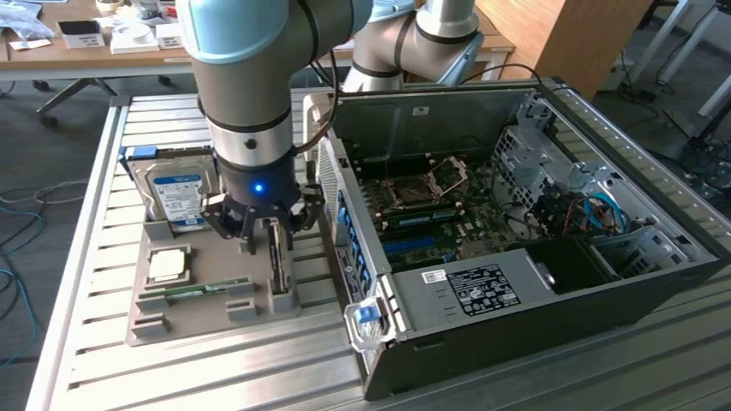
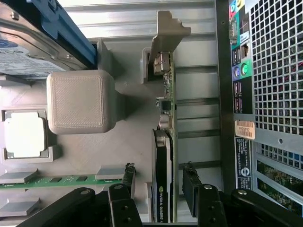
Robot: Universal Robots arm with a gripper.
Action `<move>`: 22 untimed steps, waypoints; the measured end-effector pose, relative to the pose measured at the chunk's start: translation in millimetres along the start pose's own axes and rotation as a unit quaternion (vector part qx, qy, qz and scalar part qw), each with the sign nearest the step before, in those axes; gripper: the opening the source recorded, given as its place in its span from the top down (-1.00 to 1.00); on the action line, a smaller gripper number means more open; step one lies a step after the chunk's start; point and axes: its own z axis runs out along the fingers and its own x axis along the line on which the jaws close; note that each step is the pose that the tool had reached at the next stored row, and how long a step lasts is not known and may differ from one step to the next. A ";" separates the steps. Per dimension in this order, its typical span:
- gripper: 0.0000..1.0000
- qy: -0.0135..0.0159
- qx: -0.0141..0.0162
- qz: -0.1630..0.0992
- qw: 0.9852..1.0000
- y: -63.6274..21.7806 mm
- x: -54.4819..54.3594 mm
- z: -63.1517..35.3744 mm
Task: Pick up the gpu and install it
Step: 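Pick up the gpu and move the gpu toward the slot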
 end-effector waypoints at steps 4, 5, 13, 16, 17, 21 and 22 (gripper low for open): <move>-0.06 0.000 0.000 0.000 1.000 0.1 -1.3 2.6; -0.06 0.000 0.000 0.000 1.000 0.1 -1.6 3.3; -0.06 0.000 0.000 0.000 1.000 1.2 -2.7 7.4; -0.06 0.000 0.000 0.000 1.000 1.2 -2.6 7.4; -0.06 0.000 0.000 0.000 1.000 1.2 -2.6 7.4; -0.06 0.000 0.000 0.000 1.000 1.2 -2.6 7.4; -0.06 0.000 0.000 0.000 1.000 1.3 -2.7 7.5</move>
